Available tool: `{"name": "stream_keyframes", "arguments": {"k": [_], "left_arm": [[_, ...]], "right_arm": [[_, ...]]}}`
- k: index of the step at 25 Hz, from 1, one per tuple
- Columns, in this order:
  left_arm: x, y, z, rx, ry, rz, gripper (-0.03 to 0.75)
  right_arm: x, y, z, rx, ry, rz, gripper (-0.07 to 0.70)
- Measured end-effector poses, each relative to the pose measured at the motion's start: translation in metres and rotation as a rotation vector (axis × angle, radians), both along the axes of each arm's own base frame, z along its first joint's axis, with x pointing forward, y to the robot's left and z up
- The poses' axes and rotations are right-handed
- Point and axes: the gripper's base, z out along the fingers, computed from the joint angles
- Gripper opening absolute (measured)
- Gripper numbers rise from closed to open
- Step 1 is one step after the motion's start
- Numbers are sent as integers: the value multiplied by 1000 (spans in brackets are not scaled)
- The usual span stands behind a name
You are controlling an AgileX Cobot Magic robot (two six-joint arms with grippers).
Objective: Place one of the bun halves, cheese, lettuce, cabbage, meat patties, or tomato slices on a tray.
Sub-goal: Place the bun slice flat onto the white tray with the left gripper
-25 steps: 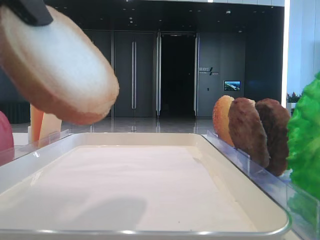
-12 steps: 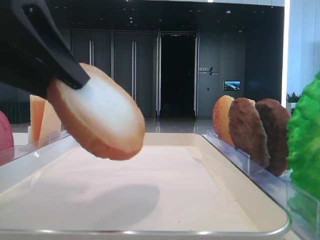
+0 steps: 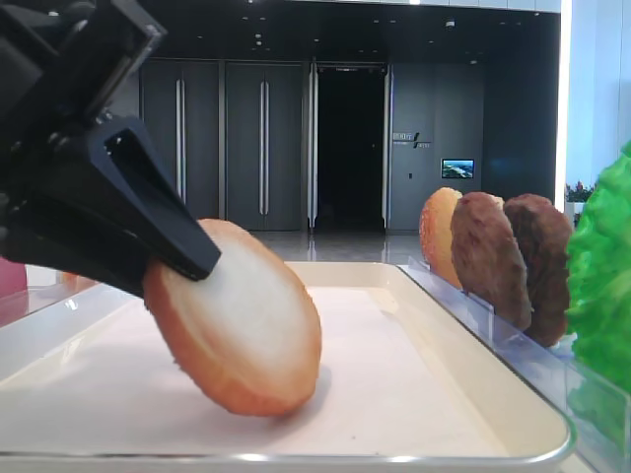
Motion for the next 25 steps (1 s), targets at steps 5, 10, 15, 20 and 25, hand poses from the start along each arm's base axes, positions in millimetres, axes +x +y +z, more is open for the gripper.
{"name": "stream_keyframes", "arguments": {"k": [5, 10, 15, 20, 25], "left_arm": [[3, -2, -1, 10, -35, -35, 143], [5, -3, -2, 18, -55, -56, 141], [5, -3, -4, 25, -69, -75, 141], [7, 0, -6, 60, -77, -51, 211], [10, 4, -5, 98, -85, -5, 483]], "right_arm": [[0, 0, 0, 0, 0, 0, 520], [0, 0, 0, 0, 0, 0, 520], [0, 0, 0, 0, 0, 0, 520], [0, 0, 0, 0, 0, 0, 520], [0, 0, 0, 0, 0, 0, 520]]}}
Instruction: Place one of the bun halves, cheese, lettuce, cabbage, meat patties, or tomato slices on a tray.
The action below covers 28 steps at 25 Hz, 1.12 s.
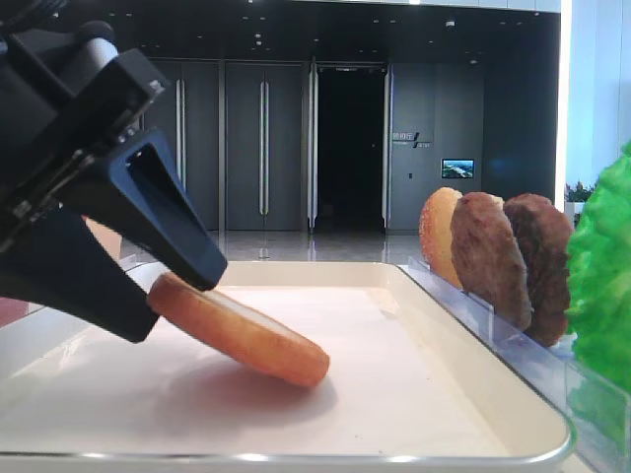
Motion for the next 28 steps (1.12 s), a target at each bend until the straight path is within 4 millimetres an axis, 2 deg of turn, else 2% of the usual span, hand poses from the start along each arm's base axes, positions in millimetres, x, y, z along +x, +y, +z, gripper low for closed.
{"name": "stream_keyframes", "arguments": {"k": [1, 3, 6, 12, 20, 28], "left_arm": [[1, 1, 1, 4, 1, 19, 562], [2, 3, 3, 11, 8, 67, 643], [2, 6, 5, 22, 15, 99, 681], [-2, 8, 21, 35, -22, 73, 691], [-10, 15, 73, 46, -133, 36, 692], [-24, 41, 104, 288, -112, 55, 692]], "right_arm": [[0, 0, 0, 0, 0, 0, 520], [0, 0, 0, 0, 0, 0, 520], [0, 0, 0, 0, 0, 0, 520], [0, 0, 0, 0, 0, 0, 520], [0, 0, 0, 0, 0, 0, 520], [0, 0, 0, 0, 0, 0, 520]]}}
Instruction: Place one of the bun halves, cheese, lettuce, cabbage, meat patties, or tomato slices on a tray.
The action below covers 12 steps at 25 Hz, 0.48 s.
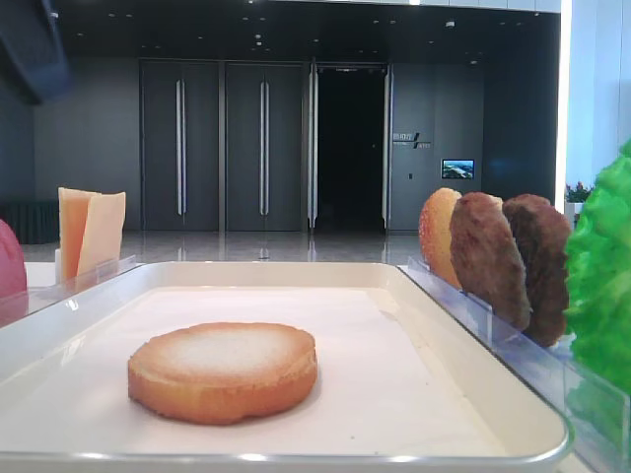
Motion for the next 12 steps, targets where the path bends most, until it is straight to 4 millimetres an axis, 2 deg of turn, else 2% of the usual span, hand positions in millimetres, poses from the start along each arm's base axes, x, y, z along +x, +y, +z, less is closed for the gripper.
{"name": "stream_keyframes", "arguments": {"k": [6, 12], "left_arm": [[-4, 31, 17, 256, 64, 133, 692], [-11, 82, 30, 429, 98, 331, 692]], "right_arm": [[0, 0, 0, 0, 0, 0, 520], [0, 0, 0, 0, 0, 0, 520]]}}
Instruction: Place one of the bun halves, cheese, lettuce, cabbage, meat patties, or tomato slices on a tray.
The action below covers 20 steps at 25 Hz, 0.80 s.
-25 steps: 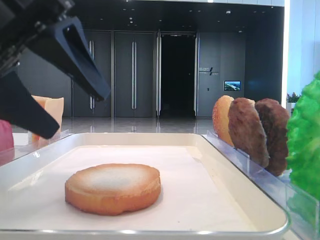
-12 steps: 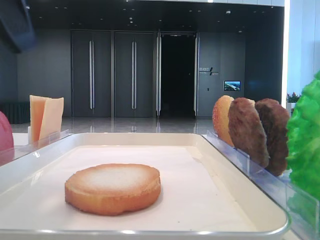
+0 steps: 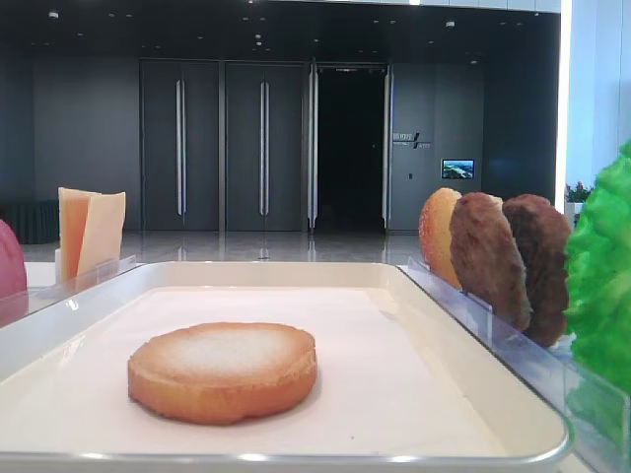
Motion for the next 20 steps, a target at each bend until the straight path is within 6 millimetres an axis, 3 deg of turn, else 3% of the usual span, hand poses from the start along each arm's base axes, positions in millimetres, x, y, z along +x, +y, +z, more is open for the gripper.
{"name": "stream_keyframes", "arguments": {"k": [6, 12, 16, 20], "left_arm": [[-8, 41, 7, 127, 30, 171, 692], [-18, 49, -5, 176, 111, 204, 692], [-43, 48, -21, 135, 139, 211, 692], [-77, 49, -24, 72, 64, 226, 692]], "right_arm": [[0, 0, 0, 0, 0, 0, 520], [0, 0, 0, 0, 0, 0, 520], [0, 0, 0, 0, 0, 0, 520], [0, 0, 0, 0, 0, 0, 520]]}}
